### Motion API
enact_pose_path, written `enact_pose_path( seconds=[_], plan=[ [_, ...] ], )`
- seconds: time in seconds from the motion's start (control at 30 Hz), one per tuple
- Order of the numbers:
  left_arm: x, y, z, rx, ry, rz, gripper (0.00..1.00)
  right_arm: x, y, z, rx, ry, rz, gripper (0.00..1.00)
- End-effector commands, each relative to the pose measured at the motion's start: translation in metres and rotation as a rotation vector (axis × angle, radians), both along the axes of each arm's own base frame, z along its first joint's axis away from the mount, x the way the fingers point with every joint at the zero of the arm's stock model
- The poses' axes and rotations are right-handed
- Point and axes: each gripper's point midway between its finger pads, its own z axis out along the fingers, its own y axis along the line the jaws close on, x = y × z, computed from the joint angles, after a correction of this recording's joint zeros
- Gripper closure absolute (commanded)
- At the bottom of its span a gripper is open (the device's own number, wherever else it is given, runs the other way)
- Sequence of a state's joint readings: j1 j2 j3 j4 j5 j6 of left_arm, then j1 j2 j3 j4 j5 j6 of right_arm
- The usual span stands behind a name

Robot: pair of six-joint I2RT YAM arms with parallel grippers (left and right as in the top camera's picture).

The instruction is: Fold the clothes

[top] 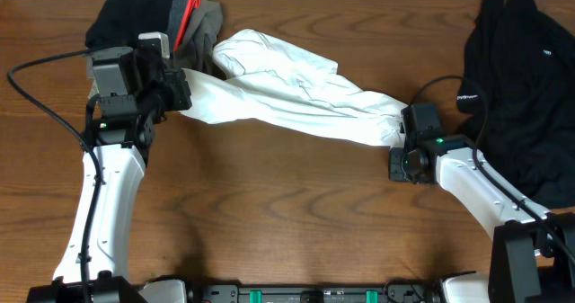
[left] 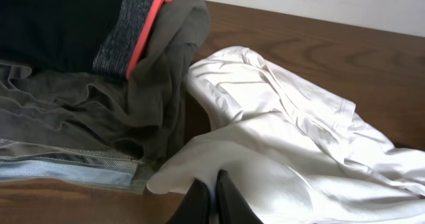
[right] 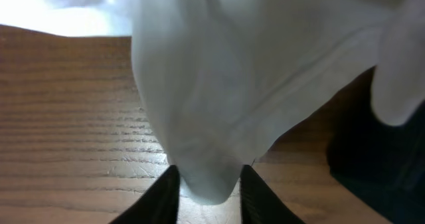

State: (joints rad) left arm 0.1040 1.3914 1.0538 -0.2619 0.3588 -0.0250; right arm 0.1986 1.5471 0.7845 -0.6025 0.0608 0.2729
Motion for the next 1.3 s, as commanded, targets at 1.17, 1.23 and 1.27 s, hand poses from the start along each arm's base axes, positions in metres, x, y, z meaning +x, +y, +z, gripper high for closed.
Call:
enact_pose_path(
  seconds=[1.17, 1.23, 1.27],
  plan=[
    [0.000, 0.005, 0.003, 0.034, -0.012, -0.003, 0.94, 0.055, -0.040, 0.103, 0.116, -0.122, -0.175, 0.99],
    [-0.001, 0.005, 0.002, 0.033, -0.009, -0.003, 0.94, 0.060, -0.039, 0.079, 0.122, -0.085, -0.169, 0.99],
    [-0.001, 0.005, 0.002, 0.033, -0.009, -0.003, 0.94, 0.062, -0.038, 0.069, 0.123, -0.070, -0.164, 0.99]
  ],
)
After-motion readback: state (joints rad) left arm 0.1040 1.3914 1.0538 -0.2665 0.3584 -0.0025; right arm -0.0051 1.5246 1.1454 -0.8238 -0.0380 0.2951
